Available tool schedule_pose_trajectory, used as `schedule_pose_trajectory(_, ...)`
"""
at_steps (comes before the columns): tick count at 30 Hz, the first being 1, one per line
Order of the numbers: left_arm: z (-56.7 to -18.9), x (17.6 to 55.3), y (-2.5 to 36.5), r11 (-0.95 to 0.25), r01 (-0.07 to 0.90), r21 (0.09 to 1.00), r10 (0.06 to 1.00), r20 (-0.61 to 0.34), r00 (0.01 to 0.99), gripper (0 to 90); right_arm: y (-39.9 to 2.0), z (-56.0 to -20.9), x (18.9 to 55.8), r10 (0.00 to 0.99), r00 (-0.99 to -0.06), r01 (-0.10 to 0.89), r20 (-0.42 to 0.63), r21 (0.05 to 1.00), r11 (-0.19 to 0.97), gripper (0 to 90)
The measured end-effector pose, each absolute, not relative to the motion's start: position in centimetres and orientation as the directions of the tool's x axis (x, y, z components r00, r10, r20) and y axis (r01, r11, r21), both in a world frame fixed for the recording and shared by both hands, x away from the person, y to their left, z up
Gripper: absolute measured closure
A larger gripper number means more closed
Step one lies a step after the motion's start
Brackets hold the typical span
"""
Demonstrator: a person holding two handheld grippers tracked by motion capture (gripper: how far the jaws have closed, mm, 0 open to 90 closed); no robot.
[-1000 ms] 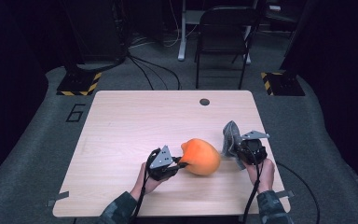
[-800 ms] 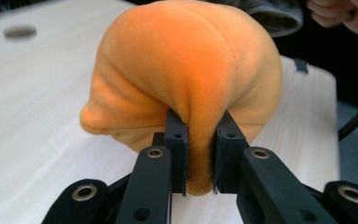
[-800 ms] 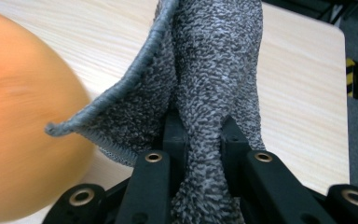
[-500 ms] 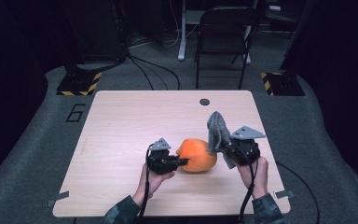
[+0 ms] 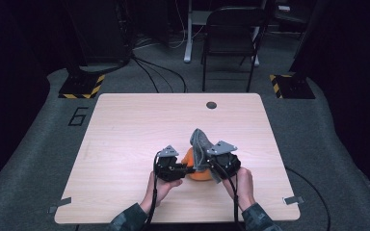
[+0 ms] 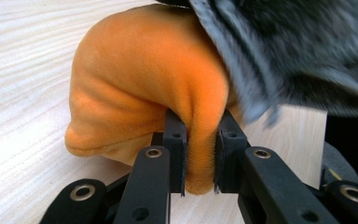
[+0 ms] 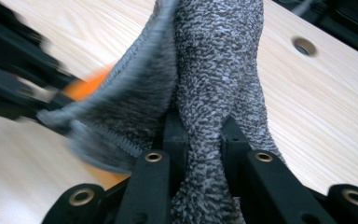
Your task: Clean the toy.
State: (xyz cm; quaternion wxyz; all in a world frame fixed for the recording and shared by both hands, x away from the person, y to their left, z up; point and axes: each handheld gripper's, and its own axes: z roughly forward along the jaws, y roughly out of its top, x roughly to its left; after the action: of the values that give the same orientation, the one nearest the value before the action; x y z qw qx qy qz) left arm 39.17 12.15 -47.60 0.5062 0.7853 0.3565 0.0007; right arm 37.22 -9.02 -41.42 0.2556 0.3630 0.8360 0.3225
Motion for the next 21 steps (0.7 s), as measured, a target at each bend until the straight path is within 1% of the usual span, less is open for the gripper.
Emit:
schedule_pose_trajectory(2,-47.7,39.1,12.1,-0.229,0.561,0.796,0.561,-0.363,0.744,77.7,-10.2,-42.0,37.8,0.789,-0.585,0.461,-0.187,0.724,0.513,77.4)
schedule_pose_trajectory(4,-47.7,39.2,12.1,-0.225,0.560,0.797,0.558,-0.366,0.745,77.5,-11.5,-42.7,38.4,0.814,-0.558,0.506,-0.160,0.713,0.486,77.4)
schedule_pose_trajectory(8,-47.7,39.2,12.2,-0.222,0.564,0.795,0.559,-0.370,0.742,77.1,-13.0,-44.1,39.5,0.844,-0.517,0.565,-0.146,0.682,0.464,77.4)
schedule_pose_trajectory(11,-47.8,39.3,12.3,-0.223,0.564,0.795,0.556,-0.372,0.743,77.0,-13.9,-45.5,40.4,0.856,-0.499,0.615,-0.133,0.642,0.458,77.4)
schedule_pose_trajectory(16,-47.9,39.3,12.3,-0.222,0.565,0.795,0.556,-0.373,0.743,76.9,-14.4,-48.1,41.8,0.857,-0.494,0.657,-0.145,0.583,0.478,77.2)
schedule_pose_trajectory(18,-47.9,39.3,12.4,-0.223,0.565,0.795,0.557,-0.371,0.743,76.8,-14.5,-48.4,42.0,0.852,-0.503,0.662,-0.149,0.567,0.490,77.1)
schedule_pose_trajectory(21,-47.9,39.4,12.5,-0.218,0.569,0.793,0.561,-0.375,0.738,76.8,-14.8,-46.9,41.7,0.862,-0.486,0.648,-0.144,0.603,0.465,77.0)
